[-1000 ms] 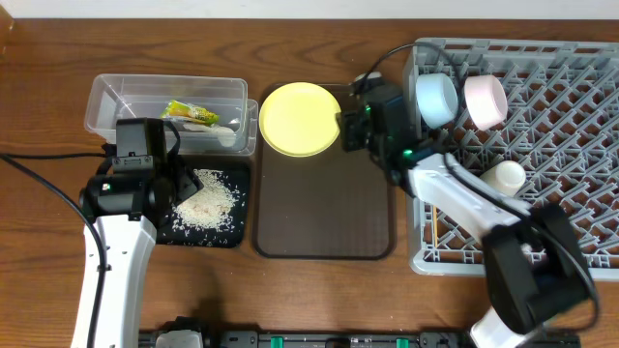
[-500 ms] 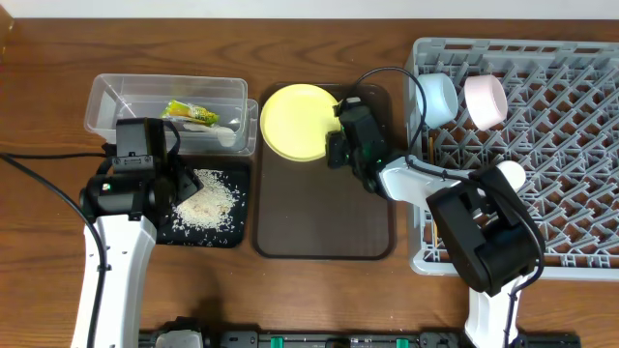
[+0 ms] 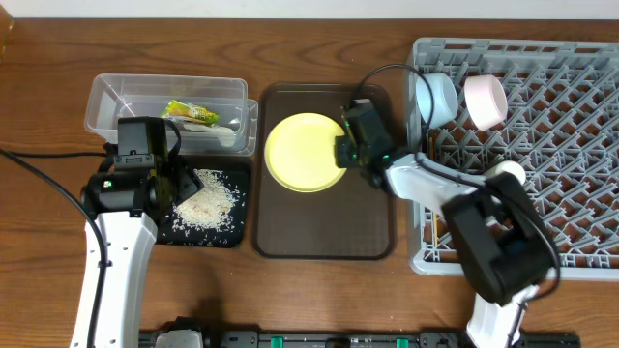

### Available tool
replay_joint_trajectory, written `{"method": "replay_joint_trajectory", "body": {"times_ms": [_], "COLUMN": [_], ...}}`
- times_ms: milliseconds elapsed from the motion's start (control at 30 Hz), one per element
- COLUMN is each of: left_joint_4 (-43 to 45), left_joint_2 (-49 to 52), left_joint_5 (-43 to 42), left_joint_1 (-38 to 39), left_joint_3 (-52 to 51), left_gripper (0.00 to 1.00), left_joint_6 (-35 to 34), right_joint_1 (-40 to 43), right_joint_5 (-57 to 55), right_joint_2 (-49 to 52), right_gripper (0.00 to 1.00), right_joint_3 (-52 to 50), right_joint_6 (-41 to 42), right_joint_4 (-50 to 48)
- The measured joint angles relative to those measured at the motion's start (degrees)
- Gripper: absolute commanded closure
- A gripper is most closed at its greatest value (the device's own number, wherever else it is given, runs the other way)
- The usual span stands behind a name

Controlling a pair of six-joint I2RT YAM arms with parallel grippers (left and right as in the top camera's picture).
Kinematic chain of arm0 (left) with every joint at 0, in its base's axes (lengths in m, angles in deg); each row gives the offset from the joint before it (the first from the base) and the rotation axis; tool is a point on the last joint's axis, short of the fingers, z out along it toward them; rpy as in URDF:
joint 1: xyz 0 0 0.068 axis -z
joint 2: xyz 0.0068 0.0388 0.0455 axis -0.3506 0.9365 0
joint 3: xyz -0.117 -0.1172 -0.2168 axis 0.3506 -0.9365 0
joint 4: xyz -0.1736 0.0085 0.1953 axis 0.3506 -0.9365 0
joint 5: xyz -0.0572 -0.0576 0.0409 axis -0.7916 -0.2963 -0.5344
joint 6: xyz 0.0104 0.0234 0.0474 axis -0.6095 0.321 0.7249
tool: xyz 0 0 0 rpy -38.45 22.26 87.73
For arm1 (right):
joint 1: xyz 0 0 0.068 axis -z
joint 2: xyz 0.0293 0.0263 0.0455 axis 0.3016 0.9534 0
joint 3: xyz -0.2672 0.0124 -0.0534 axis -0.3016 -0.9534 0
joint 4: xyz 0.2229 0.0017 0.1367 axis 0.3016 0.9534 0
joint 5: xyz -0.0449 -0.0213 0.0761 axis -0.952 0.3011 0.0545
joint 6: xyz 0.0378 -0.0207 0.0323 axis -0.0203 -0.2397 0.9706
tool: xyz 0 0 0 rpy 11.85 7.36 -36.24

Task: Sort waste into correct bins and load items into the dishwasher rack
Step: 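Move the right gripper to the yellow plate and grasp its edge, then lift the yellow plate and stand it upright in the rack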

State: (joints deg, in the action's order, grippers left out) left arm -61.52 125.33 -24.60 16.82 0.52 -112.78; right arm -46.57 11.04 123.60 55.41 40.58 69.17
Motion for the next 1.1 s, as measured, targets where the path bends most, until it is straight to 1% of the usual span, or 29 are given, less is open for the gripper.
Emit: {"method": "replay_joint_trajectory", "body": {"times_ms": [133,267,367,567,700,900,1000,1100], "left_joint_4": [0.0,0.0,0.0,0.0,0.0,0.0,0.0,0.0], "left_joint_2": [0.0,0.0,0.0,0.0,0.0,0.0,0.0,0.0], "left_joint_5": [0.0,0.0,0.0,0.0,0.0,0.0,0.0,0.0], "left_joint_1": [0.0,0.0,0.0,0.0,0.0,0.0,0.0,0.0], "left_joint_3": [0.0,0.0,0.0,0.0,0.0,0.0,0.0,0.0], "left_gripper": [0.23,0.23,0.23,0.23,0.23,0.23,0.23,0.23], "left_joint_6": [0.0,0.0,0.0,0.0,0.0,0.0,0.0,0.0], "right_joint_1": [2.5,5.4,7.3,13.6,17.7,21.3,21.3,21.3], "right_joint_5": [-1.9,-6.6,-9.8,-17.1,-22.0,-30.4,-33.4,-35.2], "right_joint_2": [-7.1,-17.9,-24.8,-36.6,-40.5,-41.6,-41.4,-40.8], "right_gripper": [0.99,0.99,0.99,0.99,0.99,0.99,0.99,0.99], "right_joint_3": [-0.2,-0.2,-0.2,-0.2,-0.2,-0.2,-0.2,-0.2], "right_joint_6": [-3.4,-8.1,-11.8,-24.0,-32.5,-44.5,-48.8,-50.6], "right_joint_4": [6.1,13.1,16.0,21.5,23.2,26.3,29.1,31.7]}}
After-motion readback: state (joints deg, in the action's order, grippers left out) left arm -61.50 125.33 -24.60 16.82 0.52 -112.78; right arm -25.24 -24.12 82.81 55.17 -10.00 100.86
